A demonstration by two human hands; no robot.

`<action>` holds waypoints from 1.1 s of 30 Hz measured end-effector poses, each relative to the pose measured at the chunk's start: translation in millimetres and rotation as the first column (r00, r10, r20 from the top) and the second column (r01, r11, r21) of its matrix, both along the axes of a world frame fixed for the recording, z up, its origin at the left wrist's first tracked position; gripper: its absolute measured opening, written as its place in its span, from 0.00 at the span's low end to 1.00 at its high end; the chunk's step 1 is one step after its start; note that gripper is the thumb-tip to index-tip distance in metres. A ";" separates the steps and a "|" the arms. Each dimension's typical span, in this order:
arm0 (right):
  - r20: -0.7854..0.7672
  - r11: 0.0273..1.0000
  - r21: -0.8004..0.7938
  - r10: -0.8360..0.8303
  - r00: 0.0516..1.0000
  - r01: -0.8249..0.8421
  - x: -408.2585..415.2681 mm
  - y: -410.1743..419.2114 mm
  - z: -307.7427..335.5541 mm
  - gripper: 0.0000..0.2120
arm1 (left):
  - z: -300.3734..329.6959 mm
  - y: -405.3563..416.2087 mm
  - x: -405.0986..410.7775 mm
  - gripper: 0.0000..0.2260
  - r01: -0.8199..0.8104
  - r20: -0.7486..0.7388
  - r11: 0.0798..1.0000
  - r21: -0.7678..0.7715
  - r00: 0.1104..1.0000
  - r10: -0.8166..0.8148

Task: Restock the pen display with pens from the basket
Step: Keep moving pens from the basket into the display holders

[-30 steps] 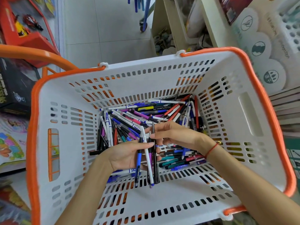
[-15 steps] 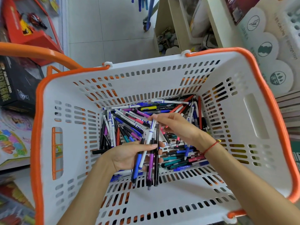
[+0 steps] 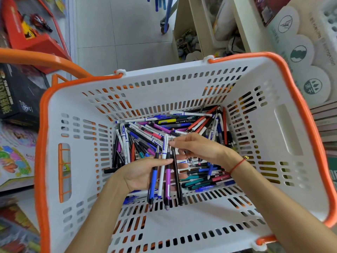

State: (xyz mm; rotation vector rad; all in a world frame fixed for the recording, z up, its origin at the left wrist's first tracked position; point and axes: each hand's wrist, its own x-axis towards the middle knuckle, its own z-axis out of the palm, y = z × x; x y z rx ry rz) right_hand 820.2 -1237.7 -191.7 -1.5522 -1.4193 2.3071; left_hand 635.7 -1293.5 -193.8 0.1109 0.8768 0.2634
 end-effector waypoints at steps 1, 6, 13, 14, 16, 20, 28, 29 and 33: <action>-0.006 1.000 -0.003 -0.012 1.000 0.012 -0.1 0.4 -2.0 0.18 | 0.6 0.1 -0.1 0.09 0.002 -0.012 1.000 -0.017 1.000 -0.002; 0.040 0.997 0.058 -0.047 0.998 0.044 -0.2 0.2 -10.4 0.10 | -11.0 0.6 -4.3 0.12 -0.064 -0.007 0.996 -0.055 0.998 0.064; 0.823 0.525 0.346 0.229 0.520 -0.778 5.8 -27.5 -44.8 0.48 | -24.1 2.0 -10.1 0.11 -0.274 -0.140 0.959 -0.067 0.955 0.262; 0.867 0.436 0.308 0.237 0.438 -0.846 6.0 -32.3 -48.4 0.48 | -24.4 2.1 -10.0 0.10 -0.278 -0.152 0.959 -0.060 0.952 0.267; 0.912 0.318 0.293 0.191 0.364 -0.902 5.7 -35.5 -53.9 0.43 | -23.5 2.1 -9.9 0.09 -0.288 -0.184 0.956 -0.051 0.944 0.274; 0.909 0.315 0.333 0.142 0.391 -0.889 2.9 -35.0 -59.3 0.26 | -23.6 2.9 -11.2 0.07 -0.371 -0.161 0.927 -0.049 0.919 0.359; 0.908 0.192 0.266 0.279 0.313 -0.945 2.7 -29.3 -61.1 0.14 | -30.0 4.1 -17.5 0.06 -0.505 -0.256 0.863 0.008 0.833 0.490; 0.893 0.244 0.278 0.291 0.343 -0.929 2.9 -25.9 -56.1 0.13 | -31.7 4.3 -18.8 0.06 -0.515 -0.275 0.857 0.026 0.821 0.501; 0.525 0.803 0.359 0.248 0.814 -0.476 4.1 -9.9 -20.6 0.11 | -34.1 4.7 -22.5 0.06 -0.506 -0.288 0.855 0.110 0.808 0.515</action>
